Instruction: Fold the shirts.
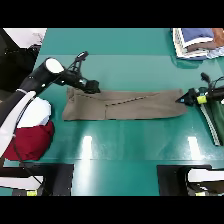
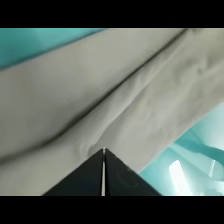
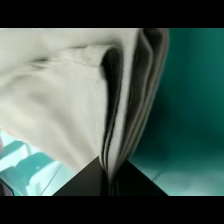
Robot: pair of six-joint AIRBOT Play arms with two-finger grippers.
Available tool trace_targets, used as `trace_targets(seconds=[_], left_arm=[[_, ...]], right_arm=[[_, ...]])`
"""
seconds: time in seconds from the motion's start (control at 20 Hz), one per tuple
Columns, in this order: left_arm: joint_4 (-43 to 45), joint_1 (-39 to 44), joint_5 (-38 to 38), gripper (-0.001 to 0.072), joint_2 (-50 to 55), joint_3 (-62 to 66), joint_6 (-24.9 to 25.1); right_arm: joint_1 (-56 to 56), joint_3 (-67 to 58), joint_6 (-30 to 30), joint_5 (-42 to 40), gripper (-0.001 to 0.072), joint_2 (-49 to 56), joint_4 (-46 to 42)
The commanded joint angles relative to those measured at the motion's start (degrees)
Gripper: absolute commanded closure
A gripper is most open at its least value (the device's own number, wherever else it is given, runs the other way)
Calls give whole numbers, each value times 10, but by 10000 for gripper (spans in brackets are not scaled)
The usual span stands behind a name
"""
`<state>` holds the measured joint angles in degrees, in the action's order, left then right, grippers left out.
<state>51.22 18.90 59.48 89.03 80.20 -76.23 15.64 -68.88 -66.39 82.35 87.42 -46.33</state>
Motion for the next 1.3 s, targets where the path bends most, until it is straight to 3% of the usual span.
trace_targets(seconds=[0.0,0.25,0.5,0.85,1.05,1.25], left_arm=[[16,67,-5,682,68,84,-18],[15,169,-6,682,162,134,-18],[2,215,-55,682,203,136,-18],[12,214,-99,682,209,136,-46],[9,188,-17,682,194,150,-36],[63,115,3,682,111,151,-29]], right_arm=[[-34,-67,-57,21,699,-63,3],[-131,-223,-139,57,699,-71,3],[-200,-319,-172,56,699,-70,3],[-252,-365,-176,56,699,-70,3],[-259,-365,-169,48,699,-70,3],[-267,-365,-167,45,699,-70,3]])
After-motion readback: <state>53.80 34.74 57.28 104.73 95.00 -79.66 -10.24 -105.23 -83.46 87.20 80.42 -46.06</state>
